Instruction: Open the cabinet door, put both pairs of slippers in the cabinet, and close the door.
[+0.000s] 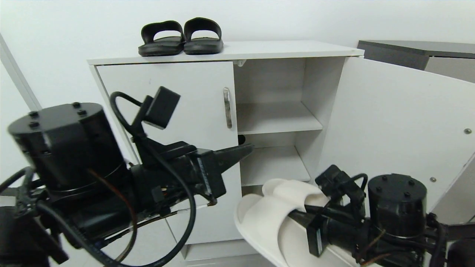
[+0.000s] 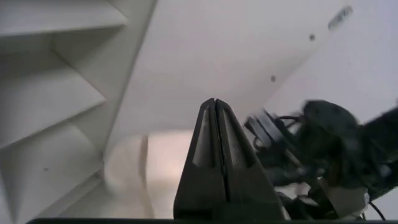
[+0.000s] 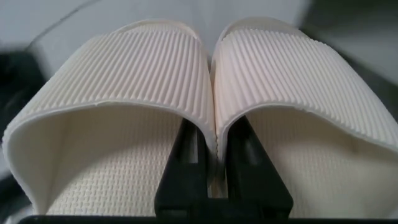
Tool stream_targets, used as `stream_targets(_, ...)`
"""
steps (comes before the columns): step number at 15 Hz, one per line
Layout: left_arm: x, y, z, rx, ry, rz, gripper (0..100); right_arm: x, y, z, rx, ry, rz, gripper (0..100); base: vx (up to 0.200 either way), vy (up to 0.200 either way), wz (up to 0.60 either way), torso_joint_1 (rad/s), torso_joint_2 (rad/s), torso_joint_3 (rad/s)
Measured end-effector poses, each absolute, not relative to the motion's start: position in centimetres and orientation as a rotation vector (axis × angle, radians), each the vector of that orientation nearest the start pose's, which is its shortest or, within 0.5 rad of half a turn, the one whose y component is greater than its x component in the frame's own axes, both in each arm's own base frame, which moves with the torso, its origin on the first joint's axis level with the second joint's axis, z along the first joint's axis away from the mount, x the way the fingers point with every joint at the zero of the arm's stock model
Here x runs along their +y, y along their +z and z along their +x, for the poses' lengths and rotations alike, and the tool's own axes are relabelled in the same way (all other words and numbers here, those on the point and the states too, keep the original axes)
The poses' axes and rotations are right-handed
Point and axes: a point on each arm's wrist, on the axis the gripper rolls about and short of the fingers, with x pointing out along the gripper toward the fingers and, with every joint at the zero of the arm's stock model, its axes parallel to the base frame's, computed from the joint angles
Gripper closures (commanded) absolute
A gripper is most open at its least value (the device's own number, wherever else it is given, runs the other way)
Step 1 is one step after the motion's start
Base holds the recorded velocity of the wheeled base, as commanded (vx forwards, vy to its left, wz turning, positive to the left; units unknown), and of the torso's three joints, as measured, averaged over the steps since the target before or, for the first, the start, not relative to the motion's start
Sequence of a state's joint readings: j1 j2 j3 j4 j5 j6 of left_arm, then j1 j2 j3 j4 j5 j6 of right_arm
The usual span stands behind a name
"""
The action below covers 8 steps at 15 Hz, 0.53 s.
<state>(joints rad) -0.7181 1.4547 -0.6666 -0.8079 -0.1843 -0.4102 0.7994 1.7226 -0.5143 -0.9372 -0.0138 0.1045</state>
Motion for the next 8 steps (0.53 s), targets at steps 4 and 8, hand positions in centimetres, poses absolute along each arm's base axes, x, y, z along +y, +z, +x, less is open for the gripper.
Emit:
stream_targets(4, -10.6, 23.5, 13.6, 0.21, -0.65, -0.335, 100, 20.7, 13.2, 25.0, 0.245, 0.391, 0.017, 100, 0.0, 0.0, 0.0, 0.0, 0.0, 0.0)
stream_targets(8, -3.4, 23.8, 7.5, 0.113, -0.266, -0.223, 100, 20.3, 13.1, 26.6, 0.239, 0.306, 0.012, 100, 0.0, 0.0, 0.0, 0.0, 0.0, 0.0)
